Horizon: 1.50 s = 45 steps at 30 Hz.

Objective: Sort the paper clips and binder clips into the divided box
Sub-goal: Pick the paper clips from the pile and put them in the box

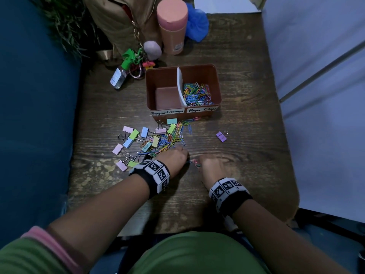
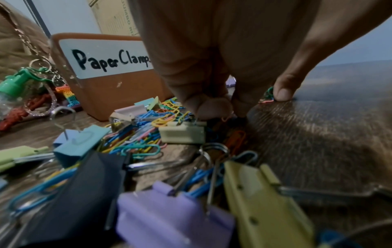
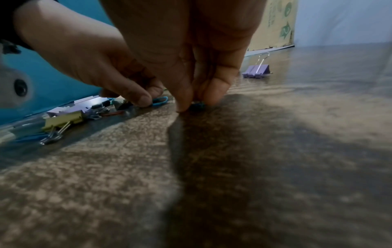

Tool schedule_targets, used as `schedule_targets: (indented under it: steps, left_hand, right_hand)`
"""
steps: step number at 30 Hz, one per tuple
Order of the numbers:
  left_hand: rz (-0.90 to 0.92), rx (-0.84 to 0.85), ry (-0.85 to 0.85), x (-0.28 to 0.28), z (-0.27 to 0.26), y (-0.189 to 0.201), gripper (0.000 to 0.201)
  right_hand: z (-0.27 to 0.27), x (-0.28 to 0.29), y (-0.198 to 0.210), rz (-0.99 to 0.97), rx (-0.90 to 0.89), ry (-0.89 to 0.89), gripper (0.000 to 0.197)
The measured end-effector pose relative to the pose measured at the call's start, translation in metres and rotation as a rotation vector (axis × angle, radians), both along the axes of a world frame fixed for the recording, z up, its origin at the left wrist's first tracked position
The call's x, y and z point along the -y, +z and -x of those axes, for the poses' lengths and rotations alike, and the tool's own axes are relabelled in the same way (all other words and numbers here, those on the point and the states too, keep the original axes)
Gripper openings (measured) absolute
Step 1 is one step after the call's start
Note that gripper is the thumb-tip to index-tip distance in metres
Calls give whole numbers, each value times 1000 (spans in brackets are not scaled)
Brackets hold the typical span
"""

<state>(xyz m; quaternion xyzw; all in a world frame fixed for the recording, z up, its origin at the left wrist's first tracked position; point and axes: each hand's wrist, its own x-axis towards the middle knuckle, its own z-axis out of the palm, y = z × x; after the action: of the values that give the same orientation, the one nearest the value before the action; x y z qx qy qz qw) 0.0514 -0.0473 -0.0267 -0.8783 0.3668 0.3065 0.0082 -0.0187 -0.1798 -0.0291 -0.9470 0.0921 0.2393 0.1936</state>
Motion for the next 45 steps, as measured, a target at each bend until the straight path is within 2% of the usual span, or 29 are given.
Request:
schedule_targets:
  steps: [4,8,11,16,17,20,24,29,35,40,42,45]
  left_hand:
    - [4,-16,24,2,1,-3,30]
    - [17,-28,39,4,2,-2,29]
    - [69,-70,79,4,2,4,27]
    - [220,-102,146,5,7,6,25]
    - [235,-95,123,8,8,5,25]
    - [200,-70,19,15,8,2,27]
    - [153,-21,-66,13,8,-4,26]
    - [148,-14,-98,14,8,0,25]
    - [15,1,-104,18,16,1,28]
    - [61,-7,-82,11,18,0,28]
    - [118,-34,-9,4,15,-1,26]
    - [254,-50,224,-11,5,5,12]
  right_hand:
    - [4,3,-1,10,10,-16,23]
    - [10,1,-5,45,91,78,23]
    - [14,3,-4,6,140,80,24]
    - [7,28,2,-114,180,-329,11]
    - [4,31,2,-121,197,-320,10]
    - [-10,34,-1,-136,169,-112,10]
    - [-20,38,-7,-135,133,122,24]
    - [-25,33,1,-3,91,320,22]
    - [-35,20,6,116,-45,366,30]
    - [-28,19,4,145,-30,341,30]
    - [-24,22,4,120,17,317,33]
    - [-21,26,3,85,81,288,37]
